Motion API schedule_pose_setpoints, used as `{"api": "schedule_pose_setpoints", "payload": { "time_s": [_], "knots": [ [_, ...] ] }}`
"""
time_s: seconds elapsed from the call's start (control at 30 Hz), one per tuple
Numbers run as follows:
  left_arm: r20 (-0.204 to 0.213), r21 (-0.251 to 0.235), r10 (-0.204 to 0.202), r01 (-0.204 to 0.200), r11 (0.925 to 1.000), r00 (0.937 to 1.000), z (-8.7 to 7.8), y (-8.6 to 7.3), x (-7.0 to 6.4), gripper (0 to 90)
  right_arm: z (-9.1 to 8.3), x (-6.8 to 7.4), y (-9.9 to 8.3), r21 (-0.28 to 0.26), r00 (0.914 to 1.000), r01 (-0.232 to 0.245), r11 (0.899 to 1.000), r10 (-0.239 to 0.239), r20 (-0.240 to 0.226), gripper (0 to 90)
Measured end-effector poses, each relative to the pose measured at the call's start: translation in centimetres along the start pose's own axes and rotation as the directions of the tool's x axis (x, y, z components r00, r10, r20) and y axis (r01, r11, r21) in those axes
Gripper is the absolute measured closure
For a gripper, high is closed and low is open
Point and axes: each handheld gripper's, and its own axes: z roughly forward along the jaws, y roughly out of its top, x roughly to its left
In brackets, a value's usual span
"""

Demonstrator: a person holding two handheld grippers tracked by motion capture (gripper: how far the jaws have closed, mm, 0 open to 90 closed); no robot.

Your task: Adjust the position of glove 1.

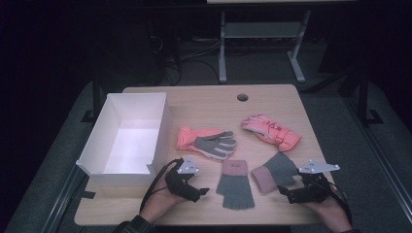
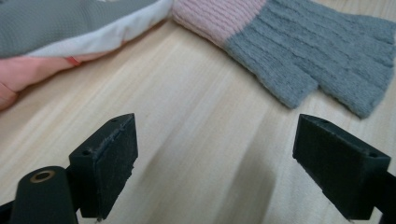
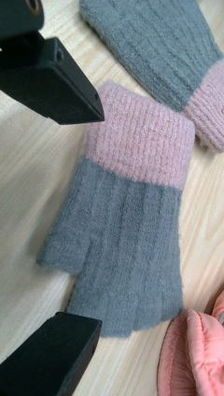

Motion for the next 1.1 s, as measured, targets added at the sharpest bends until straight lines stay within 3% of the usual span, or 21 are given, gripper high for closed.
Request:
{"api": "schedule_pose_setpoints", "payload": {
  "time_s": [0.1,0.3,0.37,0.4,0.43,0.47,0.57,0.6,0.63,0.67,0.7,0.8,1.1],
  "knots": [
    [0.003,0.009,-0.021,0.021,0.9997,0.9998,0.1,0.0,0.1,14.4,0.0,0.0,0.0,0.007,1.0,-0.007,1.0,0.007,-0.004,2.1],
    [0.033,0.01,-0.032,0.032,0.9994,0.9989,-0.3,0.3,0.3,27.9,0.0,0.0,-0.2,0.014,0.9999,-0.009,1.0,0.009,-0.012,2.2],
    [0.043,0.009,-0.025,0.024,0.9997,0.9988,-0.4,0.6,0.1,36.3,-0.2,0.1,-0.2,0.002,0.9999,-0.003,1.0,0.003,-0.014,2.2],
    [0.045,0.009,-0.015,0.015,0.9998,0.9989,-0.5,0.8,-0.1,45.8,-0.3,0.2,-0.2,0.0,0.9999,0.003,1.0,-0.003,-0.016,2.2],
    [0.047,0.008,-0.014,0.013,0.9999,0.9988,-0.5,1.0,-0.2,45.8,-0.3,0.2,-0.2,0.0,0.9999,0.003,1.0,-0.003,-0.016,2.2],
    [0.049,-0.001,0.008,-0.008,1.0,0.9988,-0.6,1.4,-0.5,58.9,-0.3,0.4,-0.2,0.002,0.9999,0.008,1.0,-0.008,-0.012,2.2],
    [0.062,-0.007,0.009,-0.009,0.9999,0.998,-0.5,1.8,-0.7,75.0,-0.3,0.4,-0.1,-0.002,0.9999,0.002,1.0,-0.002,-0.01,2.2],
    [0.073,0.0,0.011,-0.011,0.9999,0.9973,-0.5,2.0,-0.7,75.0,-0.3,0.4,-0.1,-0.002,0.9999,0.002,1.0,-0.002,-0.01,2.2],
    [0.091,0.012,0.013,-0.015,0.9998,0.9958,-0.4,2.2,-0.7,85.4,-0.3,0.5,-0.1,-0.003,0.9999,0.002,1.0,-0.002,-0.011,2.2],
    [0.101,0.006,0.001,-0.001,1.0,0.9949,-0.3,2.4,-0.8,89.3,-0.3,0.5,-0.1,0.0,0.9999,0.003,1.0,-0.003,-0.011,2.2],
    [0.111,0.015,0.015,-0.017,0.9997,0.9937,-0.3,2.5,-0.8,89.3,-0.3,0.5,-0.1,0.0,0.9999,0.003,1.0,-0.003,-0.011,2.2],
    [0.133,0.006,0.005,-0.006,1.0,0.9911,0.0,3.1,-0.7,89.6,-0.2,0.4,-0.1,0.007,0.9999,0.0,1.0,0.0,-0.015,2.2],
    [0.124,-0.01,0.024,-0.023,0.9997,0.9919,0.9,4.7,-0.3,89.6,-0.4,0.4,-0.3,0.003,0.9999,0.0,1.0,0.0,-0.013,2.2]
  ]
}}
